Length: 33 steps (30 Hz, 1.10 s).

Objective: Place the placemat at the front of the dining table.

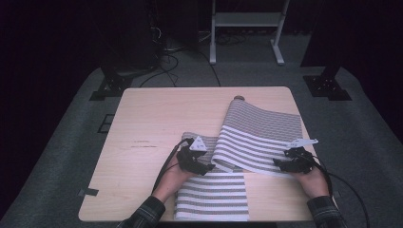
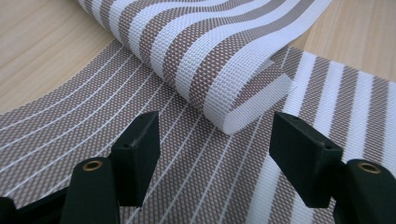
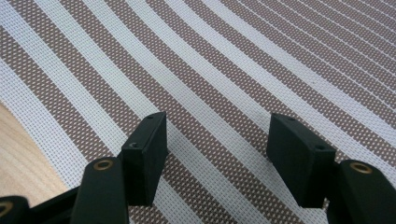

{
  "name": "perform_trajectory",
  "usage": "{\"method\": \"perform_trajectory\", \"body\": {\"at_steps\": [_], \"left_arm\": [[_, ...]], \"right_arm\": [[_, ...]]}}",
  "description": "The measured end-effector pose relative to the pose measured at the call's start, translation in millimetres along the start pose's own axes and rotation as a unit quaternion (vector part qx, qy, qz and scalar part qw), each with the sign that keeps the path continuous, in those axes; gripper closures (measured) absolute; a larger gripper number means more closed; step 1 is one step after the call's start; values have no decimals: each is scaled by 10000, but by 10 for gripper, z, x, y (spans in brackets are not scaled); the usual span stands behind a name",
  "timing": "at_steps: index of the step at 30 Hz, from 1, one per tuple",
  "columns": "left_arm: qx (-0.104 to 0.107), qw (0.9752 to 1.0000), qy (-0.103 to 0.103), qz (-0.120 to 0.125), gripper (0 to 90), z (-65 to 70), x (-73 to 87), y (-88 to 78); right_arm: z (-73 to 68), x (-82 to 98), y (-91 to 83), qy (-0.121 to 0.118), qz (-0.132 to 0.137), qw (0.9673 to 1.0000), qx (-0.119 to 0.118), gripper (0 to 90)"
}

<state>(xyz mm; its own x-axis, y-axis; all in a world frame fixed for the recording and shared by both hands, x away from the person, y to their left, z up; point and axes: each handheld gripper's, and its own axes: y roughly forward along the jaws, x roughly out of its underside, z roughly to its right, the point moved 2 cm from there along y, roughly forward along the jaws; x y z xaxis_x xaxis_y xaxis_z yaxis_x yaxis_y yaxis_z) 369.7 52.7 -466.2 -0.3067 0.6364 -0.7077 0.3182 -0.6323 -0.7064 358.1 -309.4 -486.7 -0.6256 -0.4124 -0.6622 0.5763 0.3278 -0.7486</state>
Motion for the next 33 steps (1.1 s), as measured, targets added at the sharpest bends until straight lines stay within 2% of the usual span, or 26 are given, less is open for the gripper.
{"method": "perform_trajectory", "body": {"at_steps": [4, 8, 10, 15, 17, 21, 23, 25, 28, 30, 31, 33], "left_arm": [[-114, 9999, 47, -61, 336, -19, -37, 55], [-290, 9994, 37, -172, 335, -105, -45, 147], [-304, 9994, -11, -167, 338, -140, -40, 153], [-372, 9992, -120, -87, 337, -228, -22, 113], [-404, 9991, -107, -82, 337, -235, -23, 111], [-608, 9981, -28, 0, 337, -290, -57, 63], [-618, 9981, -47, 18, 337, -302, -63, 47], [-693, 9975, -78, 131, 336, -353, -78, -14], [-872, 9959, -148, 167, 333, -418, -71, -63], [-849, 9960, -186, 184, 323, -444, -67, -78], [-962, 9949, -219, 223, 323, -485, -60, -100], [-979, 9945, -259, 258, 323, -509, -57, -111]], "right_arm": [[18, 9, 3, 93, 8, 9999, -64, 365], [42, 27, 7, 172, 59, 9997, -142, 356], [39, 27, 7, 180, 54, 9997, -129, 355], [38, 30, 6, 204, 60, 9997, -115, 356], [38, 30, 5, 207, 54, 9997, -112, 356], [43, 34, 2, 168, 50, 9998, -111, 358], [44, 35, 2, 169, 53, 9998, -112, 358], [47, 37, 2, 180, 58, 9998, -117, 357], [56, 47, -4, 166, 67, 9998, -129, 361], [58, 49, -5, 173, 77, 9997, -135, 361], [62, 50, -5, 170, 83, 9997, -144, 367], [63, 52, -7, 146, 82, 9998, -138, 368]]}}
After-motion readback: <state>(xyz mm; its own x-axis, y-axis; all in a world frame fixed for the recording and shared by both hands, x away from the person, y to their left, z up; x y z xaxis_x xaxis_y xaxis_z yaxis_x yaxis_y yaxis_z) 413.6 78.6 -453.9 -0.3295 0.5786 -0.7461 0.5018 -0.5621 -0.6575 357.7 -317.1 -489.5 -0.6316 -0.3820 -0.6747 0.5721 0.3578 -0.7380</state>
